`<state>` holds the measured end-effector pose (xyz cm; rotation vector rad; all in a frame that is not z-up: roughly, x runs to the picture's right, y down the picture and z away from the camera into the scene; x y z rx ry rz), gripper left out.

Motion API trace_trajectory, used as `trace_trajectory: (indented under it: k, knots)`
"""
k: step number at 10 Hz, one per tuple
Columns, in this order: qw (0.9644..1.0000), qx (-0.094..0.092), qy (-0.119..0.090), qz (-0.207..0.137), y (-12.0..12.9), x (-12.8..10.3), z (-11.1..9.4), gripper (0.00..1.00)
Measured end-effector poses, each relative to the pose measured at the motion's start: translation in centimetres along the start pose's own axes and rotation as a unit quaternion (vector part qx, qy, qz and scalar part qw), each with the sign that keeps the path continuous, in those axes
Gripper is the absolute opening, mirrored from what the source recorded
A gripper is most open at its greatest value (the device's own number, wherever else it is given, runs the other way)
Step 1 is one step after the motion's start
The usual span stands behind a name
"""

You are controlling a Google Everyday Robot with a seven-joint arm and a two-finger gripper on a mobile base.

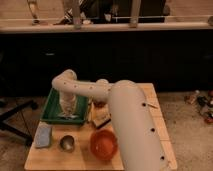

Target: Wipe tray with towel

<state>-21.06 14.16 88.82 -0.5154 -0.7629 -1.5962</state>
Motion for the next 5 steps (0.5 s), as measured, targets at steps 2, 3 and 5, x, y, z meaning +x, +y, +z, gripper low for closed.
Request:
trace_trajectory:
  k: [2, 3, 5]
  knots:
    - [0.9997, -0.016, -0.008, 0.02, 2.3, 0.8, 0.2, 0.0]
    - [0.9993, -0.024, -0.008, 0.029, 2.9, 1.5, 0.2, 0.0]
    - [0.9986, -0.034, -0.007, 0.04, 2.7, 3.4, 0.5, 0.0]
